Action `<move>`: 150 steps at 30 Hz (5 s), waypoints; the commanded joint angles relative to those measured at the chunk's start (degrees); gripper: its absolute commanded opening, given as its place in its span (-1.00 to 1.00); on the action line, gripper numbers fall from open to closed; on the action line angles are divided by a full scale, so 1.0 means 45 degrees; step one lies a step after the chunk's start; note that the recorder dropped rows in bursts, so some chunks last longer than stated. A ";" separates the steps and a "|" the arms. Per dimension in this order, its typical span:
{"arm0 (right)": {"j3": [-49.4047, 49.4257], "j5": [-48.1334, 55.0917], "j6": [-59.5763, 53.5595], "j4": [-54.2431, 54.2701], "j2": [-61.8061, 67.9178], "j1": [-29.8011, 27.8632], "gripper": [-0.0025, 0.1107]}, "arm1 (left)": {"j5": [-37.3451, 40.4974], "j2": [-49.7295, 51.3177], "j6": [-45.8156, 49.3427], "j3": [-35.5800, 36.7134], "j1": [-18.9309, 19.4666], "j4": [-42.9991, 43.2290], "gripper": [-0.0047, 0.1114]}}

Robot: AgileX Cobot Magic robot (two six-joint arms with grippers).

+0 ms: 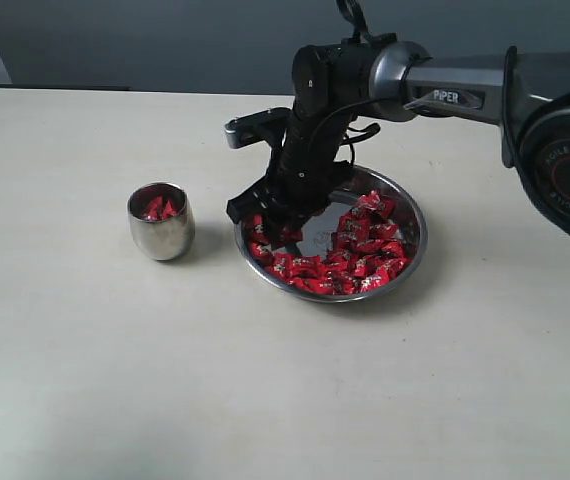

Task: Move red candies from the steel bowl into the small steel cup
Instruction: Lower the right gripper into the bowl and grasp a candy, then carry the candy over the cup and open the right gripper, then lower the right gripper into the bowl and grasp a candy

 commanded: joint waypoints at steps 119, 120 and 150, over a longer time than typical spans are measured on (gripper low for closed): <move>-0.0044 -0.3263 -0.4098 0.5789 -0.1169 0.1369 -0.33 | -0.0090 -0.0055 -0.0071 -0.0013 -0.0133 -0.0006 -0.91; -0.0044 -0.3273 -0.4098 0.5789 -0.1169 0.1369 -0.33 | -0.0090 -0.0055 -0.0071 -0.0013 -0.0133 -0.0006 -0.91; -0.0044 -0.1160 -0.0027 -0.0378 -0.0544 -0.0046 -0.34 | -0.0090 -0.0055 -0.0071 -0.0013 -0.0133 -0.0006 -0.91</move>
